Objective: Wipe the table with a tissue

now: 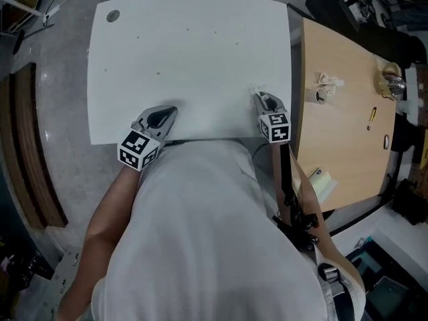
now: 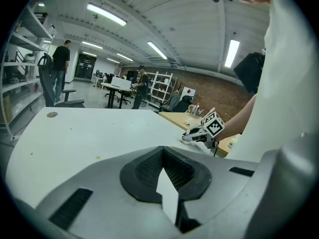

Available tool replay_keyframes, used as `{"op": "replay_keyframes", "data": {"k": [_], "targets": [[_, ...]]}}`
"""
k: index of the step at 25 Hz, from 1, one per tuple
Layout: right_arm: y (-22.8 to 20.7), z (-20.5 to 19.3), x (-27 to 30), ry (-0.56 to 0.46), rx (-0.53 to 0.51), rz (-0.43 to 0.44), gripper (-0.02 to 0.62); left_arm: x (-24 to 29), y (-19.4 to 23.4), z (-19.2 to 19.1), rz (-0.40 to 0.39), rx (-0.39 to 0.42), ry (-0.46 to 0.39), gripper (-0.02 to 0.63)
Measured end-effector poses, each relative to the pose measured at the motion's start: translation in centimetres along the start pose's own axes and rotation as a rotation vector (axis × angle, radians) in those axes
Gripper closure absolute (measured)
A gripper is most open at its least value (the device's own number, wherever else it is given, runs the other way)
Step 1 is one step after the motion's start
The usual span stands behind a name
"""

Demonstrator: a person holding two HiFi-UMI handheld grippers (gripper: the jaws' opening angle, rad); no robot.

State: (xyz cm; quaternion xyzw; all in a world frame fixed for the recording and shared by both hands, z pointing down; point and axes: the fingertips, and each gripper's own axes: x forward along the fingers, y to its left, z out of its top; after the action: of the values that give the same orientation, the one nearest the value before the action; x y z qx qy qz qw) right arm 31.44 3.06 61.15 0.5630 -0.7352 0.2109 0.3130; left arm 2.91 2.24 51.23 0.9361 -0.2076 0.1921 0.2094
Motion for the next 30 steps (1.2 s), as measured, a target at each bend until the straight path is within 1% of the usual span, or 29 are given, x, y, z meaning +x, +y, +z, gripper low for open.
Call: {"op": "replay_keyframes", "data": {"k": [5, 8, 12, 14, 16, 18, 20, 22, 24, 27, 28, 29, 30], "targets": [[6.1, 0.6, 0.3, -0.006, -0.076, 0.079, 0.535, -0.2, 0.1, 0.1, -0.036, 0.018, 0.003, 0.603], [8.7, 0.7, 0.6, -0.009, -0.104, 0.114, 0.537, -0.6, 0.4, 0.1, -0.053, 0.03, 0.003, 0.603], [10.8, 0.5, 0.2, 0.03, -0.157, 0.179, 0.537, -0.9, 0.5, -0.3, -0.08, 0.04, 0.003, 0.603], [10.2, 0.0, -0.2, 0.048, -0.179, 0.178, 0.537, -1.0, 0.4, -0.3, -0.097, 0.046, -0.001, 0.603], [7.8, -0.7, -0.5, 0.061, -0.18, 0.133, 0.536, -1.1, 0.5, -0.2, -0.111, 0.058, 0.0, 0.603], [4.0, -1.5, -0.9, 0.067, -0.125, 0.048, 0.536, -1.4, 0.8, -0.3, -0.114, 0.073, 0.01, 0.603], [-0.8, -2.6, -1.8, 0.065, -0.007, -0.067, 0.537, -1.8, 1.1, -0.4, -0.107, 0.082, 0.02, 0.603], [-5.6, -4.0, -3.2, 0.054, 0.149, -0.201, 0.535, -2.4, 1.3, -0.5, -0.098, 0.081, 0.026, 0.603], [-8.9, -5.2, -4.5, 0.034, 0.293, -0.315, 0.535, -3.1, 1.4, -1.0, -0.09, 0.07, 0.039, 0.603], [-10.6, -5.9, -5.3, 0.022, 0.426, -0.434, 0.535, -3.7, 1.7, -2.2, -0.087, 0.063, 0.067, 0.603], [-10.5, -5.8, -5.1, 0.02, 0.443, -0.459, 0.537, -3.6, 1.8, -2.3, -0.086, 0.063, 0.07, 0.603], [-10.0, -5.4, -4.7, 0.021, 0.437, -0.464, 0.537, -3.6, 1.8, -2.4, -0.084, 0.063, 0.069, 0.603], [-8.9, -4.8, -4.0, 0.019, 0.405, -0.441, 0.537, -3.5, 1.8, -2.3, -0.083, 0.06, 0.064, 0.603]]}}
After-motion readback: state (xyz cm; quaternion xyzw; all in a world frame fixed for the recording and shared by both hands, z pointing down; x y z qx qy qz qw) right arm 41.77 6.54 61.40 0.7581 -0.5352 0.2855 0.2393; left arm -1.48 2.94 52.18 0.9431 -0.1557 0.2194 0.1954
